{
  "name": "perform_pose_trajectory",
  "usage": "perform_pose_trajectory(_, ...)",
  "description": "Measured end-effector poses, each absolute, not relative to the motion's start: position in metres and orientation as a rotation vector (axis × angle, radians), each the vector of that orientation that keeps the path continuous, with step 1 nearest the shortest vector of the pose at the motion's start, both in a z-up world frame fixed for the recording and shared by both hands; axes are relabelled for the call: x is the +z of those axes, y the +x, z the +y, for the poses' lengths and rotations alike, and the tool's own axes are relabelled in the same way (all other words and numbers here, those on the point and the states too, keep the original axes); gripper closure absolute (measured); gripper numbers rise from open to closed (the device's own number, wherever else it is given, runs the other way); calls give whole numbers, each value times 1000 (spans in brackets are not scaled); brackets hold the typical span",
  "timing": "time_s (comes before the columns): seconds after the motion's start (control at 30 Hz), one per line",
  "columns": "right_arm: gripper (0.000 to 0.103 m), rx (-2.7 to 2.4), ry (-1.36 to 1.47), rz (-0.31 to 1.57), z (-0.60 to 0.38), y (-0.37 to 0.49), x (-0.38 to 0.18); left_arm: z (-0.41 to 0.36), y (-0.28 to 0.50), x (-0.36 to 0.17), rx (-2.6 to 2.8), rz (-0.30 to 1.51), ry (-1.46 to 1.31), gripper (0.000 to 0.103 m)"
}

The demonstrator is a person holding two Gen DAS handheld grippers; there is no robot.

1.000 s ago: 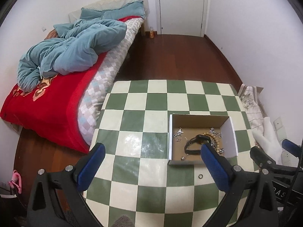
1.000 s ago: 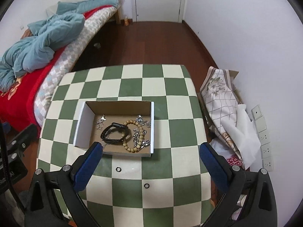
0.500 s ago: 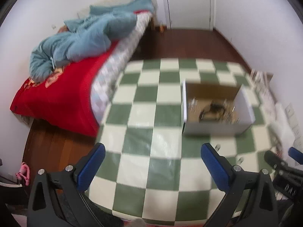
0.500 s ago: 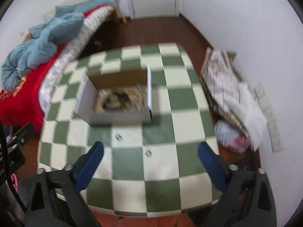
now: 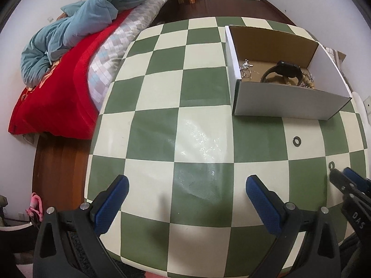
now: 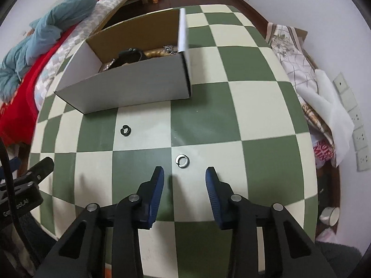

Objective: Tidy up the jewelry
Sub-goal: 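Move both tools back toward the small black rings on the table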

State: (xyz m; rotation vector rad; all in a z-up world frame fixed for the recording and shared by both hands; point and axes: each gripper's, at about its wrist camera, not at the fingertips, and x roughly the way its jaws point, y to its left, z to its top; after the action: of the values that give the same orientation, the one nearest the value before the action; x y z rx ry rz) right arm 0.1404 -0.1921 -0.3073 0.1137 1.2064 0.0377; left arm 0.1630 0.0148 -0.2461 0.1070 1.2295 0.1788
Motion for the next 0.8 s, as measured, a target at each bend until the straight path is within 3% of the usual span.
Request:
perform_pose_trajectory(0.17,84,35,72,1209,-180,147,-316,13,167,-248,169,1235,100,0)
perform_pose_trajectory(0.23,103,30,42,1197,-177,148,-316,11,169,-248,158,1235,100,0)
perform_pose_trajectory(0.63,103,-12,239,1146,-239,139,-297,-56,195,-262,-76,1274,41,1)
perform_pose_trajectory(0.7,103,-22,263,1157,-248,138,-296,-68,202,-266,-107,1278,52,7)
perform_pose_trajectory(0.8,103,-46,281,1159,-258,138,-295,-85,208,-274,-148,1297,71,26)
